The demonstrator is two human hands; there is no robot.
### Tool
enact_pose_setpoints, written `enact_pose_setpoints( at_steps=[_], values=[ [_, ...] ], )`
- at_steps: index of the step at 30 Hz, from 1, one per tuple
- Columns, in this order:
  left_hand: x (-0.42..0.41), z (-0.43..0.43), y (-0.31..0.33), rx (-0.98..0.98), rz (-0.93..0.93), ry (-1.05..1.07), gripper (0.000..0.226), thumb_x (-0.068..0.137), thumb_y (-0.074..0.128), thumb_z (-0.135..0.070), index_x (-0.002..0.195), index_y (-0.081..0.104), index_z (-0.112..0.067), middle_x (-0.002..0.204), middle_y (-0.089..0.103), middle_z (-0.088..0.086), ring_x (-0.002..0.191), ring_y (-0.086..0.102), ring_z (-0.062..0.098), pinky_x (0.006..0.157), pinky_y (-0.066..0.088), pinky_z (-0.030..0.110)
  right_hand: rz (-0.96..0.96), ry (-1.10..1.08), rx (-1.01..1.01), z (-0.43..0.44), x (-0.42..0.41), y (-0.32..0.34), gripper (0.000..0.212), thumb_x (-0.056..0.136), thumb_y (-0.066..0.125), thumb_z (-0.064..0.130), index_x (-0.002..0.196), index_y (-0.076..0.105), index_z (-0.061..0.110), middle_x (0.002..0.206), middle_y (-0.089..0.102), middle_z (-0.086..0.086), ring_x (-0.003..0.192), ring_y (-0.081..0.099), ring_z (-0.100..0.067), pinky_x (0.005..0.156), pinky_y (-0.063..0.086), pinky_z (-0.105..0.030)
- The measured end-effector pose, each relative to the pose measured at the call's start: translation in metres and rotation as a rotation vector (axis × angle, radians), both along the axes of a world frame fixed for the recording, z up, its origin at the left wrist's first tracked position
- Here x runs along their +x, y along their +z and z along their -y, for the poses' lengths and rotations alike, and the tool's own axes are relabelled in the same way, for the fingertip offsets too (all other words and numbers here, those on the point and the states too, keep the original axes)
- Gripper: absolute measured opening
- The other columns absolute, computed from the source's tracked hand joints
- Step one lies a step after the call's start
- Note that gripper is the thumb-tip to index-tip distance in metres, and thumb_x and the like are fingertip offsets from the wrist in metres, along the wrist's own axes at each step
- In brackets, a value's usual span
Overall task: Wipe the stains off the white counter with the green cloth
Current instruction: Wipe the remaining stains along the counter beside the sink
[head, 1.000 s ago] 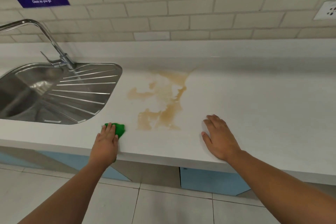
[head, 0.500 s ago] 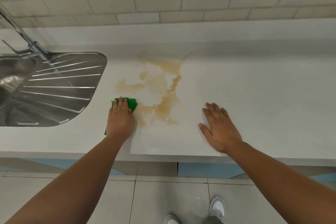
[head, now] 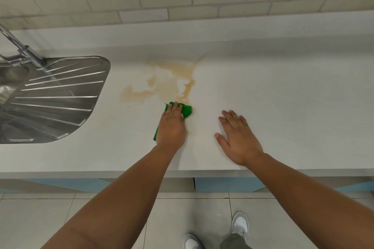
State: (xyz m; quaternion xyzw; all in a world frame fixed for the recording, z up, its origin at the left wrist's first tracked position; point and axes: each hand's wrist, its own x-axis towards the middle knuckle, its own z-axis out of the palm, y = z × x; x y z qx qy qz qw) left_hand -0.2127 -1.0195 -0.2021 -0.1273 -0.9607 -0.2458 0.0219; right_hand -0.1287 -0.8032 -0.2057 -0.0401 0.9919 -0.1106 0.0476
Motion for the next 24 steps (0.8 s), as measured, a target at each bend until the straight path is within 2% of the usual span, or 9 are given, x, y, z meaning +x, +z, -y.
enact_pose_setpoints(
  at_steps=[8, 13, 16, 19, 22, 24],
  values=[
    [0.018, -0.008, -0.003, -0.004, 0.021, -0.248, 0.045, 0.106, 0.029, -0.027, 0.150, 0.034, -0.018, 0.160, 0.023, -0.003, 0.149, 0.013, 0.012, 0.122, 0.008, 0.028, 0.004, 0.004, -0.035, -0.001, 0.001, 0.003, 0.079, 0.091, 0.001, 0.058, 0.156, 0.015, 0.016, 0.165, 0.004, 0.000, 0.151, -0.006, -0.016, 0.123, -0.001, -0.040],
    [0.034, 0.013, -0.007, -0.106, 0.014, -0.463, 0.048, 0.105, 0.029, -0.035, 0.153, 0.027, -0.027, 0.161, 0.015, -0.009, 0.149, 0.004, 0.006, 0.122, 0.007, 0.031, 0.005, 0.014, -0.040, -0.001, 0.002, 0.003, 0.079, 0.091, 0.002, 0.058, 0.156, 0.015, 0.015, 0.165, 0.004, -0.001, 0.151, -0.005, -0.016, 0.123, -0.001, -0.041],
    [0.045, 0.037, -0.008, -0.104, 0.006, -0.550, 0.046, 0.105, 0.033, -0.032, 0.151, 0.032, -0.027, 0.160, 0.016, -0.012, 0.149, 0.005, 0.004, 0.121, 0.005, 0.028, -0.001, 0.015, -0.035, -0.002, 0.002, 0.003, 0.079, 0.091, 0.003, 0.058, 0.156, 0.015, 0.015, 0.165, 0.005, -0.001, 0.151, -0.005, -0.017, 0.123, 0.000, -0.041],
    [0.048, 0.066, -0.007, -0.072, -0.005, -0.492, 0.046, 0.103, 0.035, -0.029, 0.148, 0.038, -0.023, 0.158, 0.023, -0.010, 0.148, 0.010, 0.003, 0.122, 0.009, 0.028, -0.001, 0.020, -0.024, -0.002, 0.002, 0.003, 0.077, 0.092, 0.003, 0.058, 0.156, 0.015, 0.016, 0.165, 0.004, -0.001, 0.151, -0.006, -0.016, 0.123, 0.000, -0.041],
    [0.042, 0.088, -0.008, -0.064, -0.016, -0.284, 0.048, 0.101, 0.033, -0.027, 0.147, 0.039, -0.017, 0.156, 0.026, -0.007, 0.148, 0.015, 0.008, 0.122, 0.014, 0.032, -0.007, 0.021, -0.016, -0.002, 0.002, 0.002, 0.077, 0.093, 0.003, 0.058, 0.156, 0.015, 0.016, 0.165, 0.004, -0.001, 0.151, -0.006, -0.016, 0.123, 0.000, -0.041],
    [0.038, 0.090, -0.008, -0.065, -0.002, -0.124, 0.047, 0.102, 0.031, -0.025, 0.148, 0.039, -0.014, 0.157, 0.026, -0.002, 0.148, 0.017, 0.013, 0.121, 0.012, 0.031, -0.009, 0.021, -0.025, -0.002, 0.002, 0.003, 0.077, 0.092, 0.002, 0.057, 0.156, 0.017, 0.015, 0.165, 0.006, -0.001, 0.151, -0.005, -0.017, 0.123, 0.001, -0.041]
  ],
)
